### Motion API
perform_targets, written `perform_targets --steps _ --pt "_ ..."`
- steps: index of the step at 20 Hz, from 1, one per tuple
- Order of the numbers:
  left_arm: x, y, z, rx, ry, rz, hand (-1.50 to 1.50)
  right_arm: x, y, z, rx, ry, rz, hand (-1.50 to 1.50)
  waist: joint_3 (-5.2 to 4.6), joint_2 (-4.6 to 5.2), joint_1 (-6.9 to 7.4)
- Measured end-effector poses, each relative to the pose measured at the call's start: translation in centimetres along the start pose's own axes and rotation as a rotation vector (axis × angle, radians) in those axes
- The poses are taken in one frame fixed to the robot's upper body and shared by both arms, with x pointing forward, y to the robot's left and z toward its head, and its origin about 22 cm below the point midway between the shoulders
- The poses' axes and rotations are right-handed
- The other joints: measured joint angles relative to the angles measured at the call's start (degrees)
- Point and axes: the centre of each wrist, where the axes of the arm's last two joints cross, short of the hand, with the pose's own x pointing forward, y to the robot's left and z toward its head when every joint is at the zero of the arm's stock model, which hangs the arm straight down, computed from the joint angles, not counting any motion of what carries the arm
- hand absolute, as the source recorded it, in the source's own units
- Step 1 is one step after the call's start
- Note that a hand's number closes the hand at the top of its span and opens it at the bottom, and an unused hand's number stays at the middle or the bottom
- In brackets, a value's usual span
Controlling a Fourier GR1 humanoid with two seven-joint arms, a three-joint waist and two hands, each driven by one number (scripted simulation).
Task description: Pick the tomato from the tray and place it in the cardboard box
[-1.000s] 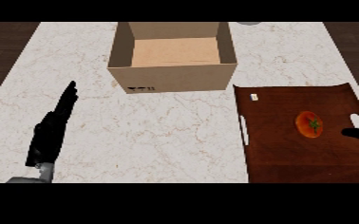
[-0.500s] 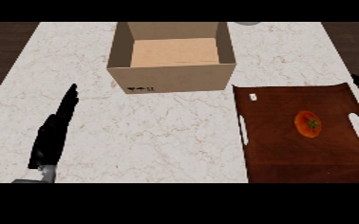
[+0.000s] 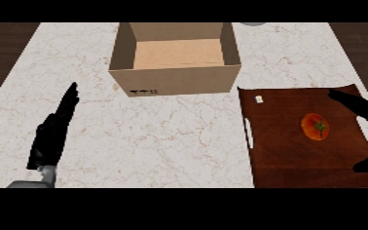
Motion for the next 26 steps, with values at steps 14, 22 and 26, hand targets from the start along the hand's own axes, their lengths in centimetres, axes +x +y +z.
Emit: perform_targets --steps 14,22,26 --pt "-0.6 -0.9 0.2 -0.004 0.001 -0.001 0.0 -0.2 3.0 -2.0 0.019 0.085 0.036 -1.5 0.03 0.06 0.16" --pt "-0.5 0.4 -0.4 -0.002 0.002 -0.001 0.0 -1.0 3.6 -2.0 0.008 0.087 0.031 -1.5 0.02 0.05 0.13" --pt "-0.2 0.4 -0.1 -0.003 0.0 0.0 0.0 -1.3 4.6 -2.0 0.005 0.086 0.02 -1.5 0.01 0.04 0.16"
